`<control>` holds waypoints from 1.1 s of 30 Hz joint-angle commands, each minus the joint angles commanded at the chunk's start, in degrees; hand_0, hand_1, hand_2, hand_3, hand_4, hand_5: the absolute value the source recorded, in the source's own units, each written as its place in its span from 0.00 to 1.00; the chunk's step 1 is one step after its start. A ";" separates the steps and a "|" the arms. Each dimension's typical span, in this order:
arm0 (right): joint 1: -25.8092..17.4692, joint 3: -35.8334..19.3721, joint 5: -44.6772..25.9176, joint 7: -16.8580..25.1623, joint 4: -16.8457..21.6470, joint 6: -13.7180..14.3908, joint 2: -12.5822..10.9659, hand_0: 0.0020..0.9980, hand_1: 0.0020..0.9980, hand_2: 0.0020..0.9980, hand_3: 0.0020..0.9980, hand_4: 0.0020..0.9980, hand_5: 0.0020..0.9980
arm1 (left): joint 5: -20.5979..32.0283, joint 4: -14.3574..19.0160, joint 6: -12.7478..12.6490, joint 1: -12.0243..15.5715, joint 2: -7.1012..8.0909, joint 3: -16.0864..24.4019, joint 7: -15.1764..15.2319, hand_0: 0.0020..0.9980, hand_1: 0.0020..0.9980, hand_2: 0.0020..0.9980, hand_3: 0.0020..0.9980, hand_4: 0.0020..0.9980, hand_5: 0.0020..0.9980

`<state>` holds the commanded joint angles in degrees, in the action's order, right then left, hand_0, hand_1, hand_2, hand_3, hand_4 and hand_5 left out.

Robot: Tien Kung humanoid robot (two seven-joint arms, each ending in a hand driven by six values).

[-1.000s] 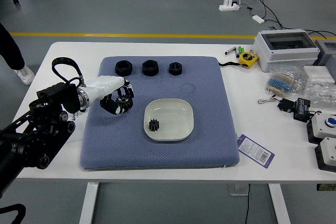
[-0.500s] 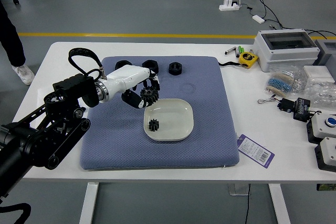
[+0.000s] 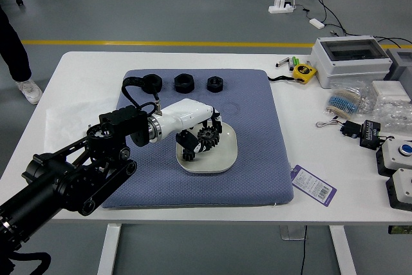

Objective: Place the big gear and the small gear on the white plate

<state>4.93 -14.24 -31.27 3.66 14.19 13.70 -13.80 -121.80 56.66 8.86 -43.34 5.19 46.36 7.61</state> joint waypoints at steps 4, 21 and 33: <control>0.09 -0.07 0.17 0.04 0.00 0.06 -0.07 0.64 0.64 0.73 0.59 0.85 0.72 | 0.63 -1.69 -1.84 -0.39 -0.70 -0.12 0.66 0.35 0.44 0.50 0.62 0.66 0.00; 0.29 -0.03 0.07 0.25 0.00 0.13 -0.24 0.64 0.64 0.73 0.59 0.85 0.72 | 1.40 -3.41 -1.76 -0.39 -0.92 1.19 2.25 0.71 0.78 0.74 0.75 1.00 0.32; 0.19 0.05 -0.09 0.29 -0.02 0.12 -0.20 0.64 0.64 0.73 0.59 0.85 0.72 | 2.33 -0.67 -5.39 2.14 -0.80 11.36 2.88 0.82 0.87 0.84 0.77 1.00 0.32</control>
<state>5.12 -14.19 -31.36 3.95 14.16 13.82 -14.00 -119.47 56.00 3.47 -41.21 4.39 57.72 10.49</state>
